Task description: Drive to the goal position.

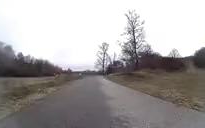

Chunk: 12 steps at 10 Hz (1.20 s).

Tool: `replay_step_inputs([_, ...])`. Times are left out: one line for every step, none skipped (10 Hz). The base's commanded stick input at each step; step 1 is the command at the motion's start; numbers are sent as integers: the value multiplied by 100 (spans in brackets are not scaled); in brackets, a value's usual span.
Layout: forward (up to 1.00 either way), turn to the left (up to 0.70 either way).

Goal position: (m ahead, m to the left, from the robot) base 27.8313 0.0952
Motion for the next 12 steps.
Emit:
replay_step_inputs([100,0])
replay_step_inputs([100,0])
replay_step_inputs([100,0])
replay_step_inputs([100,0])
replay_step_inputs([100,0])
replay_step_inputs([100,0])
replay_step_inputs([100,0])
replay_step_inputs([100,40])
replay_step_inputs([100,40])
replay_step_inputs([100,40])
replay_step_inputs([100,37])
replay_step_inputs([100,0])
